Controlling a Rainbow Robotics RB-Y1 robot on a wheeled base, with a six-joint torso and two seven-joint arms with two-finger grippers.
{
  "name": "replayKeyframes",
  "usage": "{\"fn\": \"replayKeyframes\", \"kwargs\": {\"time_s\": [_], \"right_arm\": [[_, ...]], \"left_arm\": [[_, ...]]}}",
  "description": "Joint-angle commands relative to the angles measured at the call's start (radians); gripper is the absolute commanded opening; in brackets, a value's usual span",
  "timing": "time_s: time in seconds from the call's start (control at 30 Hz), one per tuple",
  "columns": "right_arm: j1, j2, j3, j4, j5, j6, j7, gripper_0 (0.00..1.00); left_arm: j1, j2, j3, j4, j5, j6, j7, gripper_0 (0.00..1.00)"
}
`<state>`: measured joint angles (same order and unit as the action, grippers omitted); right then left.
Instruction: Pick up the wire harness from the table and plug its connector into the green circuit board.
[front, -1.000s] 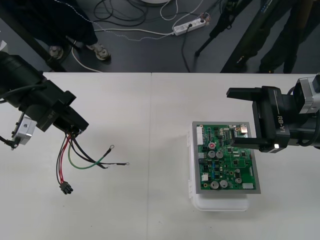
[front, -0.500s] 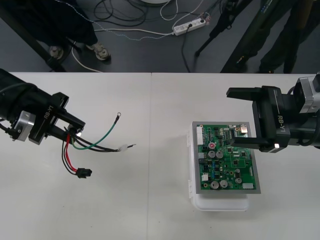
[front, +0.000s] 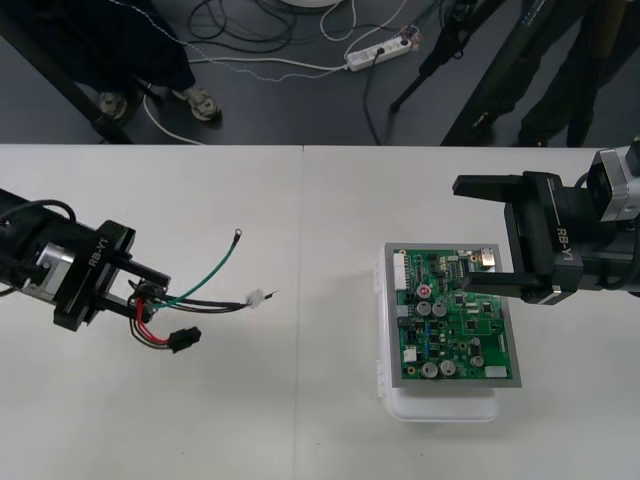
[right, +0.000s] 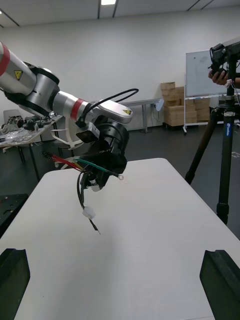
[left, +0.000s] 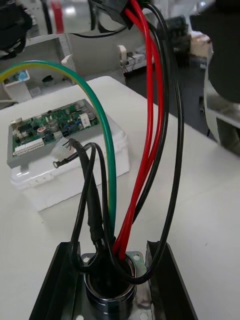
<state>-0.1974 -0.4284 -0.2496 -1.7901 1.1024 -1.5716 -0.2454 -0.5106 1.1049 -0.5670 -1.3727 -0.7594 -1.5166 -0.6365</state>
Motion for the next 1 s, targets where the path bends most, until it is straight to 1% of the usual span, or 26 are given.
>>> {"fn": "replayKeyframes", "kwargs": {"time_s": [0.03, 0.23, 0.43, 0.73, 1.0], "right_arm": [[-0.025, -0.036, -0.002, -0.032, -0.018, 0.001, -0.032, 1.0], [-0.025, -0.038, -0.002, -0.031, -0.018, 0.001, -0.037, 1.0], [-0.025, -0.047, -0.002, -0.032, -0.024, 0.001, -0.043, 1.0], [-0.025, -0.05, 0.0, -0.031, -0.029, 0.001, -0.048, 1.0], [-0.025, -0.05, 0.003, -0.031, -0.029, 0.001, -0.057, 1.0]], "left_arm": [[0.087, -0.063, 0.081, -0.066, -0.011, -0.054, 0.106, 0.0], [0.159, -0.129, 0.114, -0.111, -0.011, -0.054, 0.242, 0.0], [0.205, -0.183, 0.116, -0.149, -0.005, -0.054, 0.371, 0.0], [0.213, -0.284, 0.122, -0.167, -0.012, -0.054, 0.541, 0.0], [0.21, -0.312, 0.127, -0.227, -0.034, -0.054, 0.721, 0.0]]}}
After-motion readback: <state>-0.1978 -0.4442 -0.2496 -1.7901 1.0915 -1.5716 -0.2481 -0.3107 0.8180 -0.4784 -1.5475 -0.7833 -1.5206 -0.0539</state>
